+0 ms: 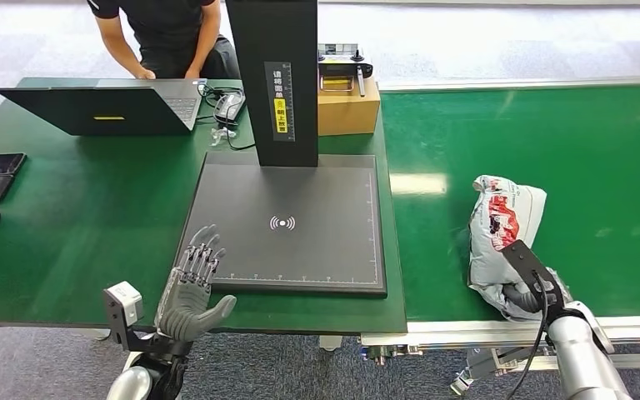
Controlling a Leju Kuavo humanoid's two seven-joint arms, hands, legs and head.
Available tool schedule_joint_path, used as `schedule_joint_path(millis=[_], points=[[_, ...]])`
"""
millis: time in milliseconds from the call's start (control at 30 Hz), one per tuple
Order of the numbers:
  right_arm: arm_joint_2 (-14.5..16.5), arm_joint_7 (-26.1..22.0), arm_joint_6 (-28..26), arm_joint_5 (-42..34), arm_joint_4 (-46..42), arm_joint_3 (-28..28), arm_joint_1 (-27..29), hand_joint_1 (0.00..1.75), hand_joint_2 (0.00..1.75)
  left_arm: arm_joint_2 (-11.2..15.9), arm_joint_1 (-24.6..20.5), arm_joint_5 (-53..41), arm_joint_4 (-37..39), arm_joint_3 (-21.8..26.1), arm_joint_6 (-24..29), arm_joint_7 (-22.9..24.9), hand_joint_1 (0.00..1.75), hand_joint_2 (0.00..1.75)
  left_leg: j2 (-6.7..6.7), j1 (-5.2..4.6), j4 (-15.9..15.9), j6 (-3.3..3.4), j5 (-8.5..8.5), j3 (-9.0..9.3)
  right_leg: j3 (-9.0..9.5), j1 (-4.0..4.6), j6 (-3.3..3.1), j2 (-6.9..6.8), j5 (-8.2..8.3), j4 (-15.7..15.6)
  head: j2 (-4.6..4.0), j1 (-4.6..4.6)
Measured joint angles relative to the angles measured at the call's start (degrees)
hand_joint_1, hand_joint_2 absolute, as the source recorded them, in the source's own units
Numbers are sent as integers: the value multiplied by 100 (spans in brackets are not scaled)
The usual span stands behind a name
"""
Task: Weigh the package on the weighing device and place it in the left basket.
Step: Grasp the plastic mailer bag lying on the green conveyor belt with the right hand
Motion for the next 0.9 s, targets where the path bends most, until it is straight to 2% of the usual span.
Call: schedule_joint_path(millis=[333,500,633,900], points=[[-4,-18,-128,-48,-8,152,7,175,175,3,31,51,-3,-18,83,4,0,175,7,5,0,-2,-1,5,5,6,-1,7,1,0,0,-1],[48,-176,-1048,177,-267,293,169,175,175,3,111,93,-49,-30,138,23,0,175,0,0,0,2,2,-1,3,-1,1,-1,2,0,0,1],[182,-404,-1913,512,-991,311,492,175,175,3,192,93,-151,-28,141,28,0,175,-7,-4,0,4,5,-21,-17,-5,1,-10,2,1,0,-1],[451,-923,-2653,1049,-2654,329,1082,175,175,0,199,46,-181,-25,114,-44,0,175,-7,-3,-4,2,3,-41,-41,-2,-3,-9,-2,2,0,-1]])
